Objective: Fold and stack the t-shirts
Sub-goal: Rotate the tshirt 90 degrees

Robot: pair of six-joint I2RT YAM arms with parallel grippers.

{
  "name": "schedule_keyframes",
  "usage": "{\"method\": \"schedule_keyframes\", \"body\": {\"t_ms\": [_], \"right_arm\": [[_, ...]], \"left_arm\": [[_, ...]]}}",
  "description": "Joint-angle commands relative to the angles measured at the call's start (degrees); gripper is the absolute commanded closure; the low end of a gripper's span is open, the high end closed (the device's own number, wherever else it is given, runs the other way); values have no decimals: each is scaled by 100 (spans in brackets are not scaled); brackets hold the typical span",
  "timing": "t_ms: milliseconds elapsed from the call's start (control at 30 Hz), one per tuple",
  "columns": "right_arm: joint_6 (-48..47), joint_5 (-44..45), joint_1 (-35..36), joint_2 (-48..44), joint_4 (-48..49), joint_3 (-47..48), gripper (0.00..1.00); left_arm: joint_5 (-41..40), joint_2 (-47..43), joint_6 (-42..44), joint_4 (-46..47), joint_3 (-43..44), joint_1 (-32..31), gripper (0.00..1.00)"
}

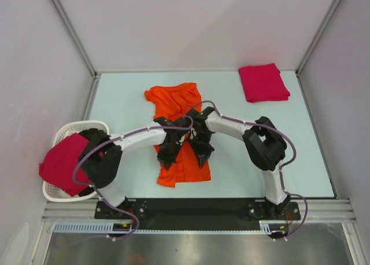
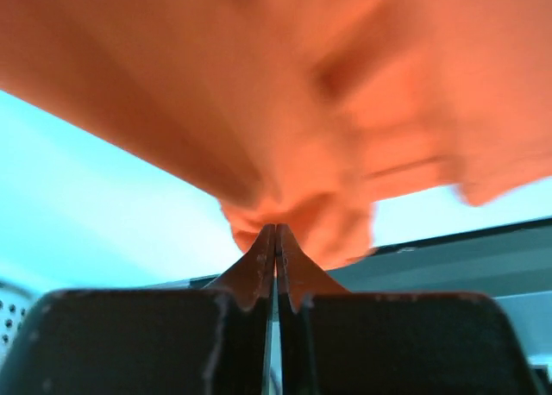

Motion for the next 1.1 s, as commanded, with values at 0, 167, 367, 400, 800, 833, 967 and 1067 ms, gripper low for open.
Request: {"method": "schedule_keyframes", "body": {"t_ms": [0, 167, 367, 400, 800, 833, 967, 1067], "right_arm": [[103, 498, -157, -894, -336, 1114, 100], [234, 500, -919, -1378, -240, 1712, 98], [270, -1360, -2448, -1493, 163, 960, 73], [244, -1486, -2608, -1493, 243, 800, 71], [268, -2119, -3549, 1001, 524, 3502, 55], [357, -2268, -3558, 1386, 560, 3723, 55], [612, -2454, -3559, 2301, 622, 5024, 54], [971, -2656, -3611, 2794, 841, 5720, 48]], "left_arm": [[-419, -645, -204, -216, 1329, -40, 76], [-614, -1304, -336, -279, 1947, 344, 42], [1018, -1752, -293, 256, 1282, 1830, 7], [1439, -1815, -293, 537, 958, 2076, 6], [2014, 212, 24, 1050, 3156, 3598, 2], [2163, 363, -28, 1058, 3308, 3651, 2], [2647, 996, -519, 1714, 3766, 3958, 2], [2831, 1558, -627, 1735, 4344, 4091, 2]]}}
